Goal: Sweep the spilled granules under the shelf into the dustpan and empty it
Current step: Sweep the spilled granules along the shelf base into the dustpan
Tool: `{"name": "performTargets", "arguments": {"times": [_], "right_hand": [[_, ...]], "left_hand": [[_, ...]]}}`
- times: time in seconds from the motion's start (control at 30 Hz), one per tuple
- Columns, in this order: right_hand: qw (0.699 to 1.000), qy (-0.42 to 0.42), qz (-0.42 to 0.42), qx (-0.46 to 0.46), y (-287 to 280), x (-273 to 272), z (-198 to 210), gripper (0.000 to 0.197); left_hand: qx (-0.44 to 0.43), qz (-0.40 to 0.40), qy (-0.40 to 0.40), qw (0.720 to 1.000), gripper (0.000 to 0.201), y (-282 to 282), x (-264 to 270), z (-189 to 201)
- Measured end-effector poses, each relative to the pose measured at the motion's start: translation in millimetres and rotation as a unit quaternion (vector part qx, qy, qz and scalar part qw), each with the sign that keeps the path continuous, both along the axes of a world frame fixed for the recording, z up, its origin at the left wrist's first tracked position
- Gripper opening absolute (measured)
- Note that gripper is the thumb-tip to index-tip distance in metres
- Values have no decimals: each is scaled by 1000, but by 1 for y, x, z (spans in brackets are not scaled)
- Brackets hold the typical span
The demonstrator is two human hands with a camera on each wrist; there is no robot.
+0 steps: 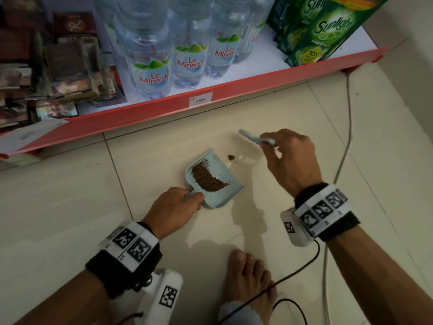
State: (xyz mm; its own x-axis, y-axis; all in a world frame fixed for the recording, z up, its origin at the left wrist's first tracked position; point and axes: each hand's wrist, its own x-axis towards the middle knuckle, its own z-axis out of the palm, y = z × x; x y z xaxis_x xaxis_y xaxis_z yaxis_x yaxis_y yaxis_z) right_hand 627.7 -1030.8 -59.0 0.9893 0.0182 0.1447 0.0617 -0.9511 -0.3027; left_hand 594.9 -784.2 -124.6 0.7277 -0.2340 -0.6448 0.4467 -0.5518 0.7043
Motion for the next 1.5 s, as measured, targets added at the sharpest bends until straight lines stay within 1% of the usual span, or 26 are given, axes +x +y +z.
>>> {"name": "performTargets", "arguments": {"times": [0.1, 0.17, 0.23, 0.3, 0.37, 0.47, 0.53, 0.6, 0.67, 0.7, 0.77, 0.83, 0.87, 0.97, 1.03, 1.13, 1.17, 1.23, 1.3, 1.33, 1.4, 1.5], "right_hand": [[995, 68, 49, -51, 12, -11, -13, 26], [991, 96, 62, -74, 17, -20, -16, 28], [988, 113, 70, -84, 20, -26, -15, 29], [987, 124, 84, -66, 22, -28, -11, 32], [990, 113, 78, -34, 21, -28, -3, 37], [995, 57, 48, -63, 18, -25, 8, 33], [996, 41, 23, -79, 17, -22, 10, 29], [993, 56, 7, -105, 18, -22, 10, 28], [988, 87, 11, -131, 21, -24, 6, 29], [986, 103, 22, -130, 22, -26, 4, 31], [987, 122, 42, -92, 26, -32, 3, 34], [993, 102, 40, -52, 27, -36, 5, 32], [995, 80, 31, -52, 27, -36, 7, 31], [996, 38, -13, -85, 24, -31, 10, 30], [993, 52, -25, -99, 23, -28, 8, 30], [993, 97, 15, -67, 27, -32, 1, 33], [994, 97, 22, -48, 29, -34, 1, 33], [997, 65, 17, -32, 30, -35, 1, 29], [998, 29, -5, -49, 30, -32, 2, 26], [997, 25, -17, -65, 29, -30, 3, 27], [995, 40, -21, -93, 29, -27, 2, 30], [993, 85, 30, -75, 33, -28, 0, 33]], "left_hand": [[13, 7, 19, 1000, 37, -6, 3, 2], [24, 8, 29, 999, 36, -9, 6, 4], [32, 8, 38, 999, 34, -12, 9, 4], [39, 8, 45, 998, 33, -13, 11, 4], [45, 8, 50, 998, 34, -14, 12, 4], [53, 12, 55, 997, 35, -15, 12, 3], [57, 11, 57, 997, 35, -15, 12, 2], [61, 8, 62, 996, 33, -16, 11, 2], [65, 7, 66, 996, 33, -16, 11, 3], [64, 6, 68, 996, 33, -16, 11, 4], [61, 4, 69, 996, 35, -16, 11, 4], [60, 3, 68, 996, 40, -16, 10, 3], [61, 3, 67, 996, 42, -15, 9, 2], [63, -3, 65, 996, 39, -14, 9, 1], [59, -4, 67, 996, 34, -14, 9, 1], [54, -4, 71, 996, 30, -14, 8, 2], [58, -6, 71, 996, 30, -13, 8, 2], [59, -7, 73, 996, 30, -12, 8, 3], [53, -7, 75, 996, 28, -11, 8, 4], [53, -9, 75, 996, 28, -11, 7, 5], [55, -11, 76, 996, 31, -11, 5, 7], [55, -10, 77, 995, 39, -10, 1, 10]]}}
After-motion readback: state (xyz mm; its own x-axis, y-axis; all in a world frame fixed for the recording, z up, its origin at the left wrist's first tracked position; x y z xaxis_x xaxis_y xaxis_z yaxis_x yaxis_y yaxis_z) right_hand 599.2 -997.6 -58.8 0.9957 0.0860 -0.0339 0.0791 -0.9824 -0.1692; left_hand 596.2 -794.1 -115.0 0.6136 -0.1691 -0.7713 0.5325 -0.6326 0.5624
